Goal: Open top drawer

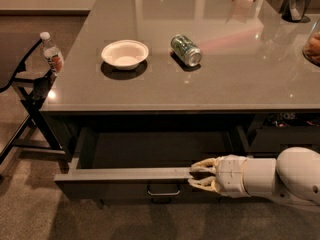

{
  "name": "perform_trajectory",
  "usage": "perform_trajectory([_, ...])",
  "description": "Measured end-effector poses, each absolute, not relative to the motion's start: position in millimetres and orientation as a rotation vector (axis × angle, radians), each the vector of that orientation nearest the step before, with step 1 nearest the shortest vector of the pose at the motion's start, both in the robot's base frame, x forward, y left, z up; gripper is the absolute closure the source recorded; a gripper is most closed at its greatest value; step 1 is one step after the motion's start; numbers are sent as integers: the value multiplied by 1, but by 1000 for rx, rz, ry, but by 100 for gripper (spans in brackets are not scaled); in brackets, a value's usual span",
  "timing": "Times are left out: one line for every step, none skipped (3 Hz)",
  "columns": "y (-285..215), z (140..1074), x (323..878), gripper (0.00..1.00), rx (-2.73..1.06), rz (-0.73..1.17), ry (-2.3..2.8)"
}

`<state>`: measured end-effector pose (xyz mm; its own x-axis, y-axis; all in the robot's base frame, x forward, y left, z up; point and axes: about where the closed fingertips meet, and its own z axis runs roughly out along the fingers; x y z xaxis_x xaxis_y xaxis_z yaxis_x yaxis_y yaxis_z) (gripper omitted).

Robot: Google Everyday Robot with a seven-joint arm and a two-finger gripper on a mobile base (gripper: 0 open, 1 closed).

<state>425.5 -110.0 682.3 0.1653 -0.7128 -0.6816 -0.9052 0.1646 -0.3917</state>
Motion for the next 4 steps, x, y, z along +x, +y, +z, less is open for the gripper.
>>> perform_trajectory([-110,682,425,35,-1593,286,1593])
perform_trajectory([-113,674,417,12,-1587,301,1603])
perform_trajectory([-131,647,384,0,-1553,344,1657])
perform_trajectory([-133,646,382,0,-1549,343,1662])
